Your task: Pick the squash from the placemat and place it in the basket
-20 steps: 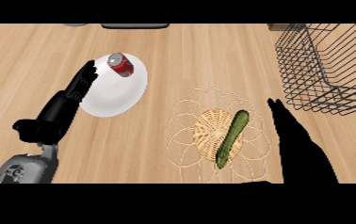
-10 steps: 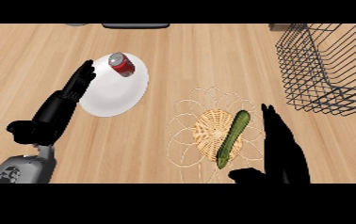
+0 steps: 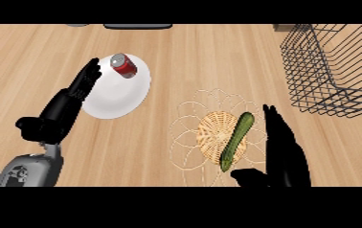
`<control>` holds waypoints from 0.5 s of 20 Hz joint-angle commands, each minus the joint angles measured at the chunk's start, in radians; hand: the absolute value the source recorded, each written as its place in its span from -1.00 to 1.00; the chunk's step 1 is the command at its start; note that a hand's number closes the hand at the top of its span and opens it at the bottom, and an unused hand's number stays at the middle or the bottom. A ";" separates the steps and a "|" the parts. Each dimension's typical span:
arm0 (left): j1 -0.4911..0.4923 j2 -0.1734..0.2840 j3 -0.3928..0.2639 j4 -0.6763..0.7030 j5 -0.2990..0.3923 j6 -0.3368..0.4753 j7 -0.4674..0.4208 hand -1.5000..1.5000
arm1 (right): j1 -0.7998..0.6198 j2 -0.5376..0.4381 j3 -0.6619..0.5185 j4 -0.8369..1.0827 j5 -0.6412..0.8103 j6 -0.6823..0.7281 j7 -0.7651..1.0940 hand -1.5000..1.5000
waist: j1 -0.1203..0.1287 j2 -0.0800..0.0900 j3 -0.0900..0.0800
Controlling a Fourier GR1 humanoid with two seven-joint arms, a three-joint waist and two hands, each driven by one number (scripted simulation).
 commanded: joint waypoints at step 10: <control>0.018 -0.060 0.031 0.027 -0.075 -0.022 -0.050 0.00 | -0.042 0.054 0.028 0.104 0.051 0.012 0.034 -1.00 | 0.001 0.000 0.000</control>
